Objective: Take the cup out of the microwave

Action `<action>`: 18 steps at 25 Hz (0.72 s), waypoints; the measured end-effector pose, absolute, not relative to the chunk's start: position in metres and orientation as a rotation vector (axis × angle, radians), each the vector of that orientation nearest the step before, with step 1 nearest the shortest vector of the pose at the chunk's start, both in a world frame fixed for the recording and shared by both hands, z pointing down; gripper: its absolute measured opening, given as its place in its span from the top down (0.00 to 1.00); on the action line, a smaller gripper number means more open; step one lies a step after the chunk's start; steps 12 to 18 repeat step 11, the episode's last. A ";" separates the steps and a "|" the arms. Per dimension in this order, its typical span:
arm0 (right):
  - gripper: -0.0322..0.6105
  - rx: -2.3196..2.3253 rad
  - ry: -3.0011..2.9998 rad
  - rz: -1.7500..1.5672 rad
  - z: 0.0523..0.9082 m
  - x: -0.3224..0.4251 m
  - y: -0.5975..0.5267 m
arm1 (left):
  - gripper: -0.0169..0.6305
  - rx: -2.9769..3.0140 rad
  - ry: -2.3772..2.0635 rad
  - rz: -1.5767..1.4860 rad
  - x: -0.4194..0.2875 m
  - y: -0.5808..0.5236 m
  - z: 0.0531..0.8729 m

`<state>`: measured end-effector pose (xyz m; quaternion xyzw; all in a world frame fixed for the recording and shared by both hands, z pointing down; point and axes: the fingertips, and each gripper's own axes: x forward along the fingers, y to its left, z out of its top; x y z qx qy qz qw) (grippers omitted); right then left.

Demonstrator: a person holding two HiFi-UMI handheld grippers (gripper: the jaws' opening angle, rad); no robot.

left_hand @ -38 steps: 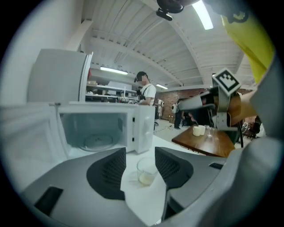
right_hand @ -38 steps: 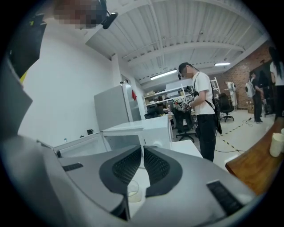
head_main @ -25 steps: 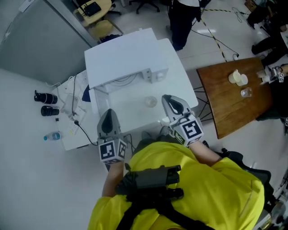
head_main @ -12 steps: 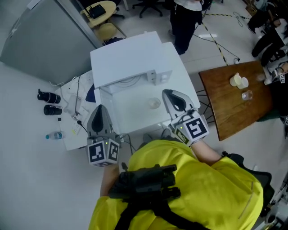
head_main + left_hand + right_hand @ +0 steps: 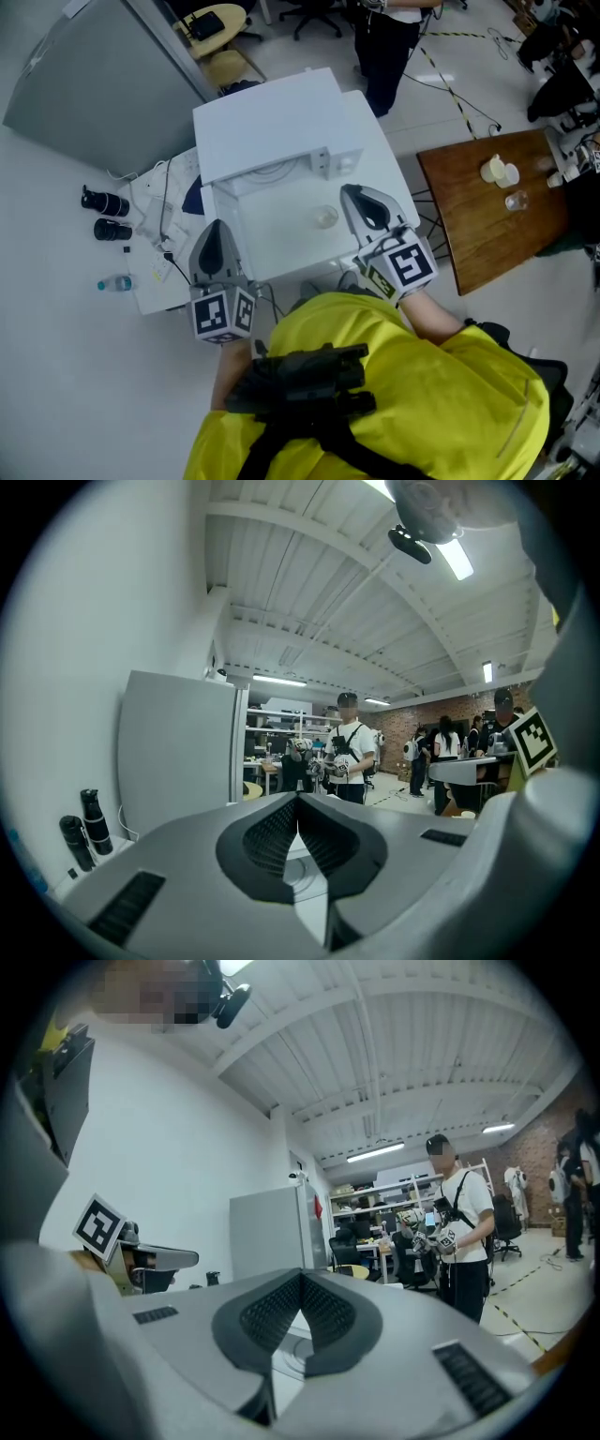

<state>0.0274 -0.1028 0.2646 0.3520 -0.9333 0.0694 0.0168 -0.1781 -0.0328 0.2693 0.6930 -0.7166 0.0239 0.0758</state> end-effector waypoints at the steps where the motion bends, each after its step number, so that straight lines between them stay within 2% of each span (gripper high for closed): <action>1: 0.95 1.093 -2.898 0.217 0.266 0.027 -0.103 | 0.97 2.073 -2.135 0.076 -0.178 -0.033 0.274; 18: 0.95 1.110 -2.890 0.220 0.269 0.028 -0.105 | 0.97 2.071 -2.108 0.101 -0.176 -0.040 0.283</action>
